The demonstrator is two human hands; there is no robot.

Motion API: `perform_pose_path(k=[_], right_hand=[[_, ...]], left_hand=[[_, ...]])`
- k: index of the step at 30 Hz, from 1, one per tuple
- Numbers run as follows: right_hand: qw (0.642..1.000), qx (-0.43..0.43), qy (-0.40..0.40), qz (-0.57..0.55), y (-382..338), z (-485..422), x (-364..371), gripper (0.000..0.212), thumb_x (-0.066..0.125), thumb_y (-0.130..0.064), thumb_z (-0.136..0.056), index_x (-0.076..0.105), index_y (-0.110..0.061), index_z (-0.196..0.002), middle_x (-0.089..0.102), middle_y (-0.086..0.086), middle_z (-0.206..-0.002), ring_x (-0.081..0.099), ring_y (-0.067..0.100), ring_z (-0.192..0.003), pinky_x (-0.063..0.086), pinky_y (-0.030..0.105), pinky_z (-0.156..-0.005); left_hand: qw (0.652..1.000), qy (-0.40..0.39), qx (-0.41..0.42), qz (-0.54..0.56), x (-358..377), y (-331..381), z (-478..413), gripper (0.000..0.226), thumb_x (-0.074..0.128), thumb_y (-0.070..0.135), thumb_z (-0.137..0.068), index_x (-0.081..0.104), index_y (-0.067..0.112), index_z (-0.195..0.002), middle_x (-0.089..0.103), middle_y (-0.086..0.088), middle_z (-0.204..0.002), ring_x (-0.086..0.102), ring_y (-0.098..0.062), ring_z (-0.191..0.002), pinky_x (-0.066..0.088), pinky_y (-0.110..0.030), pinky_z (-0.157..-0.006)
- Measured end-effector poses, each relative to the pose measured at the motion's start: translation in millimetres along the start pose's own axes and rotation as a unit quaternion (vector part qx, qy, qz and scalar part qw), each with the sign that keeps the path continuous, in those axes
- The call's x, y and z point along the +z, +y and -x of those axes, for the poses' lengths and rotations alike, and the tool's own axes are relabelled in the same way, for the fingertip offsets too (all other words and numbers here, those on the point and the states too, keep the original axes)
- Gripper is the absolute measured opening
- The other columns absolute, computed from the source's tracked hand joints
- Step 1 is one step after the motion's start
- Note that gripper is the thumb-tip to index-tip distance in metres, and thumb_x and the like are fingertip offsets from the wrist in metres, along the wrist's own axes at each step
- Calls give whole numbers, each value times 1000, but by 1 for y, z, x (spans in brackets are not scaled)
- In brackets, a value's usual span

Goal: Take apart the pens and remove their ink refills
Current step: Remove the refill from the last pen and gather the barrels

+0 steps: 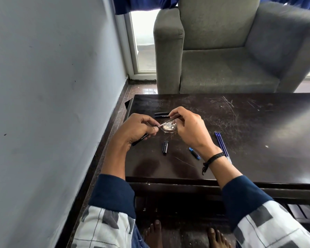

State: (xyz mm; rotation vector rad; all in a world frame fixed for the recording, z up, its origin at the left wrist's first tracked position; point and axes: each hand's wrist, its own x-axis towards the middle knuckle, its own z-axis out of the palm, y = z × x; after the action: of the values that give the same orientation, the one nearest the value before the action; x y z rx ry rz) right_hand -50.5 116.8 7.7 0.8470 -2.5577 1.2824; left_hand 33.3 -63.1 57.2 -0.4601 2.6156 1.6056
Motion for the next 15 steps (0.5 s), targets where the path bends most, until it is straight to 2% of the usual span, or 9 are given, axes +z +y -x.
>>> perform_pose_path(k=[3, 8, 12, 13, 15], right_hand=[[1000, 5, -23, -11, -5, 4, 3, 38, 50, -2, -91, 62, -33, -108, 71, -13, -102, 67, 6, -98, 55, 38, -87], [995, -9, -94, -42, -21, 11, 12, 46, 45, -1, -91, 57, -38, -115, 72, -17, -105, 68, 10, -93, 56, 36, -78], [992, -2, -111, -62, -22, 10, 10, 51, 44, -1, -92, 54, -40, -123, 74, -16, -112, 65, 5, -75, 47, 27, -64], [991, -3, -114, -63, -22, 10, 10, 52, 44, -2, -92, 53, -41, -126, 74, -16, -114, 64, 4, -73, 45, 25, -63], [991, -5, -121, -58, -22, 11, 11, 57, 45, -2, -92, 50, -41, -133, 73, -14, -119, 65, 5, -80, 47, 25, -68]], left_hand=[[1000, -5, 16, -16, 3, 0, -1, 14, 74, 3, -88, 78, 10, -98, 73, -7, -77, 61, -2, -60, 51, -15, -60], [999, -10, 36, -22, 6, 0, -2, 22, 78, 2, -83, 78, 11, -103, 75, 0, -81, 67, 5, -69, 49, -5, -71], [999, 2, 33, -20, 4, -2, -3, 24, 81, 4, -81, 79, 10, -104, 78, -7, -91, 71, -4, -82, 52, -15, -84], [999, 3, 32, -18, 4, -2, -3, 24, 81, 4, -81, 79, 9, -104, 78, -7, -91, 71, -3, -80, 52, -13, -82], [999, 8, 29, -22, 6, -2, -4, 23, 82, 5, -80, 79, 8, -103, 77, -5, -87, 70, 3, -73, 51, -7, -74]])
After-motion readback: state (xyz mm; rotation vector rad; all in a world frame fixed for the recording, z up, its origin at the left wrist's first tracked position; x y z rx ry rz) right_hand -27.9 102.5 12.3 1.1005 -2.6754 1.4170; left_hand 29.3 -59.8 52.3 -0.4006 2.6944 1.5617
